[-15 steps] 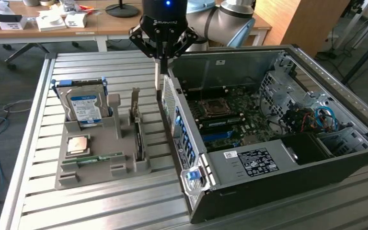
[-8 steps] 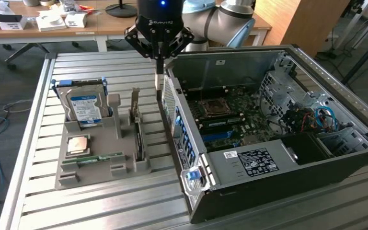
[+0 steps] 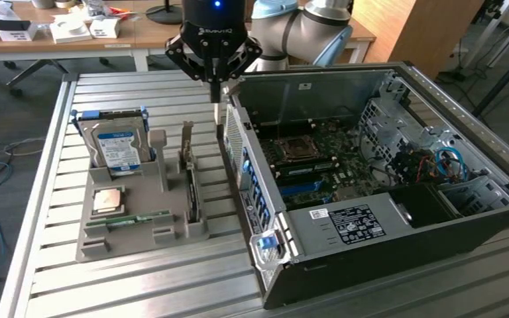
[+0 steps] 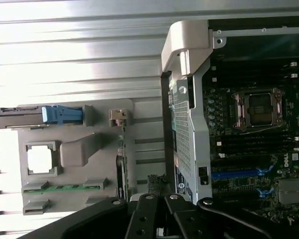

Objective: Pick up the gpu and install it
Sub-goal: 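Reach for the gpu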

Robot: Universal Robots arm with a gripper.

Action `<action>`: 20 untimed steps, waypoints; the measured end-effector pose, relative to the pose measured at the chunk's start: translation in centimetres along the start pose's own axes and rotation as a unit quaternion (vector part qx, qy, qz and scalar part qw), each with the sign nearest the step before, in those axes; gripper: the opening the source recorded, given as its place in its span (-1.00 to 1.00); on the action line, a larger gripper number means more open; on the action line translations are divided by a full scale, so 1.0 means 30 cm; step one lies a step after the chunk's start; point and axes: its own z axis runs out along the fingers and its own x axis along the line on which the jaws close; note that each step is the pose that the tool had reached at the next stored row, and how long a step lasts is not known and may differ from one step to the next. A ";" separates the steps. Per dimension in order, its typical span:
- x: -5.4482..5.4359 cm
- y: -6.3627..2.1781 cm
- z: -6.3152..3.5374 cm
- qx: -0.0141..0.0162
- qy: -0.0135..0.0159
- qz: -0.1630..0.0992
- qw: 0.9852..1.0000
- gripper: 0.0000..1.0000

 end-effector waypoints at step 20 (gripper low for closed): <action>0.109 -0.009 -0.002 0.000 0.000 0.000 1.000 -0.79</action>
